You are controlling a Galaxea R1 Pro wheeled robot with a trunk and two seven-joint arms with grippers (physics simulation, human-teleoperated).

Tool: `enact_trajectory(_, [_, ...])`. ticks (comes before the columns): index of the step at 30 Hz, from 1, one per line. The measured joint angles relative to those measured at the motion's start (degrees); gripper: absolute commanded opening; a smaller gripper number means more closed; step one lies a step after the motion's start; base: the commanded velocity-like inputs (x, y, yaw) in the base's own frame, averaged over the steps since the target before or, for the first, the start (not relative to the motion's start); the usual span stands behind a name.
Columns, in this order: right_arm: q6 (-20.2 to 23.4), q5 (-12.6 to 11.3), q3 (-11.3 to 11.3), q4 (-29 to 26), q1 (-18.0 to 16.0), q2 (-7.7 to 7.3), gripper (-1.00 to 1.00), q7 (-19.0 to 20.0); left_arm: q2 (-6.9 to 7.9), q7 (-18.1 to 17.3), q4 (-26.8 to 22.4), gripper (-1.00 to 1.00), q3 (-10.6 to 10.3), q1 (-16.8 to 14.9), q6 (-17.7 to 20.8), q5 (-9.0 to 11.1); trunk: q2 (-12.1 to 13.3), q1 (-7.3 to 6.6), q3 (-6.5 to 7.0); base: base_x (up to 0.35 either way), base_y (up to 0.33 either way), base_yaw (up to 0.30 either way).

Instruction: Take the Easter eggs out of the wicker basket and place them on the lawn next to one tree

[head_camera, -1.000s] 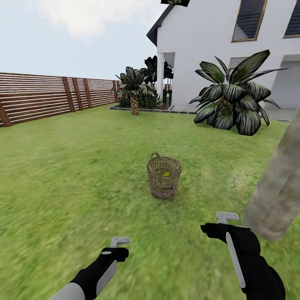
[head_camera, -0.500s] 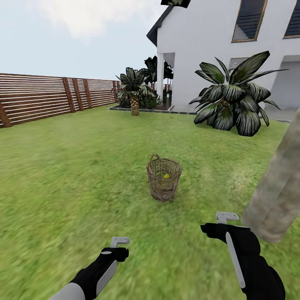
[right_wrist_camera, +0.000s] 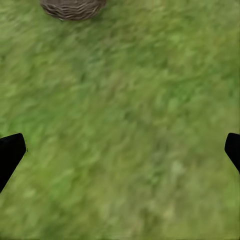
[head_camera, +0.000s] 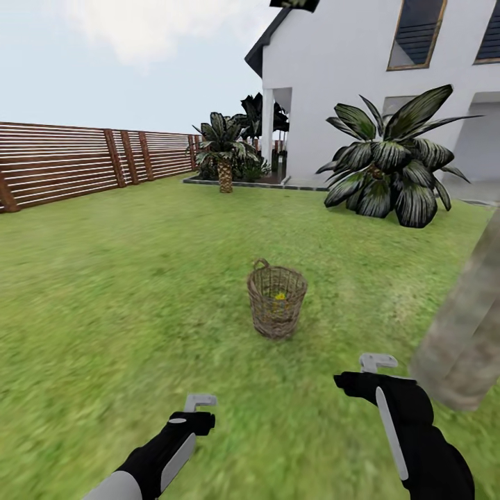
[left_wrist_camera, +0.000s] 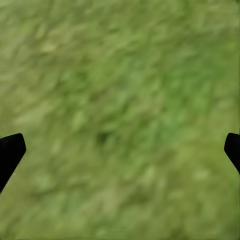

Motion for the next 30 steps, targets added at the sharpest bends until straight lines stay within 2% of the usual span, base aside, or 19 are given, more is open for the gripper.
enact_trajectory(21, [0.0, 0.04, 0.0, -0.04, 0.0, 0.15, 1.0, 0.0, 0.0, -0.02, -0.02, 1.0, 0.08, 0.0, 0.12, 0.08, 0.0, -0.01, 0.0, 0.275, 0.154, -0.001])
enact_trajectory(30, [0.0, -0.02, -0.06, -0.07, 0.01, 0.14, 1.0, 0.0, 0.01, -0.11, -0.01, 1.0, 0.09, -0.01, 0.12, 0.07, 0.0, 0.0, 0.37, 0.28, 0.213, -0.115])
